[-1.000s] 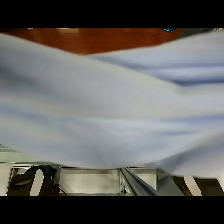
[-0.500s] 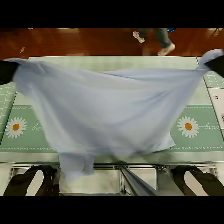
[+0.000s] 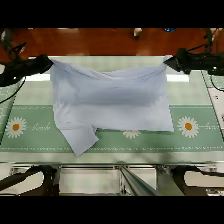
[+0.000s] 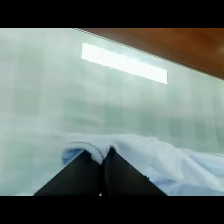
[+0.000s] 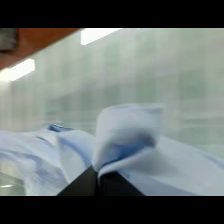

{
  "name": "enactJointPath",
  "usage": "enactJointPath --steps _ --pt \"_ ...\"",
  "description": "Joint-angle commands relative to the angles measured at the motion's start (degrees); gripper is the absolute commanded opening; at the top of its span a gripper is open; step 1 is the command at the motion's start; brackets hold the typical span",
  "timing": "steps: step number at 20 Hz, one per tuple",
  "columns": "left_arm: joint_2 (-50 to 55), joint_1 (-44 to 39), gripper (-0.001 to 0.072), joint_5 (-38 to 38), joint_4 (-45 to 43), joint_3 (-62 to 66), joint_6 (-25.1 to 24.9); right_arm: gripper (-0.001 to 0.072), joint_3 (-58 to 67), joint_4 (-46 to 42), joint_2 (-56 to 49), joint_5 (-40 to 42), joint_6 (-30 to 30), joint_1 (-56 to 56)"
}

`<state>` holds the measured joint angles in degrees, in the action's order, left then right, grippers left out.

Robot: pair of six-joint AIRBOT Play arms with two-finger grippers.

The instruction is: Fold the shirts.

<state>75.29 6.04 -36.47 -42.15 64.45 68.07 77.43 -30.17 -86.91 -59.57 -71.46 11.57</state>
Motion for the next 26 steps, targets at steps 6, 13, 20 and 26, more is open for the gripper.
enactJointPath --steps 6,13,20,26 --pt "4.79 7.08 0.0505 -18.34 0.04 9.11 1.31 0.0409 6.08 12.15 -4.98 -14.99 -0.66 9.01" --pt "-3.39 31.01 0.0505 -42.69 -2.67 -10.95 1.86 0.041 -13.77 -15.08 16.9 -15.17 3.76 23.91" --pt "-5.97 36.06 0.0505 -37.86 -0.7 -35.43 -9.09 0.0409 -45.59 -7.74 35.21 -9.99 7.26 24.74" --pt "-4.59 32.76 0.0505 -35.15 -2.21 -35.6 -4.31 0.0409 -46.6 -7.28 37.38 -12.83 7.52 24.68"
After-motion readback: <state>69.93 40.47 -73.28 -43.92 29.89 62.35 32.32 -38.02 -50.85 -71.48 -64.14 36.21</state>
